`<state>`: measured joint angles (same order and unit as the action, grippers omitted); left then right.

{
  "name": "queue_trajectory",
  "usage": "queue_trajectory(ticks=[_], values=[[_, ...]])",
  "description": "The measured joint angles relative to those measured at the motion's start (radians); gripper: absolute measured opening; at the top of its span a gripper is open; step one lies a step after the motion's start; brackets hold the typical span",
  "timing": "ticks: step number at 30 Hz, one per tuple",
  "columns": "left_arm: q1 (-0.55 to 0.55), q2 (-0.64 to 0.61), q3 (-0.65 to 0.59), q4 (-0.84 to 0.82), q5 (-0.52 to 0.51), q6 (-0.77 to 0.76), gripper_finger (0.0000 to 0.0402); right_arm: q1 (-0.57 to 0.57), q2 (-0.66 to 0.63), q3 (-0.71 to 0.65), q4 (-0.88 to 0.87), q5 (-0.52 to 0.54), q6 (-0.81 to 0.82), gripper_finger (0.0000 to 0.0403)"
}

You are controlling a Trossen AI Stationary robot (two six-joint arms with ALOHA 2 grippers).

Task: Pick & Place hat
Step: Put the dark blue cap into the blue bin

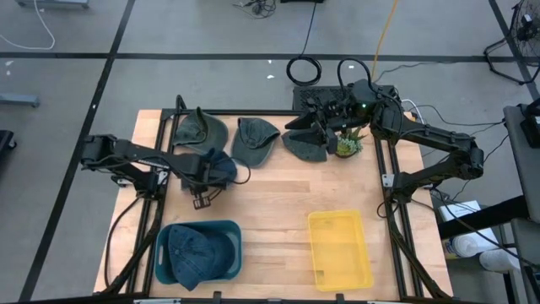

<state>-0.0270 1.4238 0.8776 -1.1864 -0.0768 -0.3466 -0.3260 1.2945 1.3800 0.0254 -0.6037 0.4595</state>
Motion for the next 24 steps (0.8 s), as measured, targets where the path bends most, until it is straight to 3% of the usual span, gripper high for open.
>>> queue_trajectory(ticks=[5, 15, 24], values=[[-0.027, -0.019, 0.111, -0.062, -0.010, -0.001, 0.0011, 0.000, 0.000, 0.000, 0.000, 0.000, 0.006, 0.0196], [-0.037, -0.050, 0.309, -0.106, -0.032, -0.048, 0.0011, 0.000, 0.000, 0.000, 0.000, 0.001, 0.165, 0.0196], [-0.051, -0.075, 0.431, -0.141, 0.058, -0.029, 0.0011, 0.000, 0.000, 0.000, 0.000, 0.000, 0.390, 0.0196]])
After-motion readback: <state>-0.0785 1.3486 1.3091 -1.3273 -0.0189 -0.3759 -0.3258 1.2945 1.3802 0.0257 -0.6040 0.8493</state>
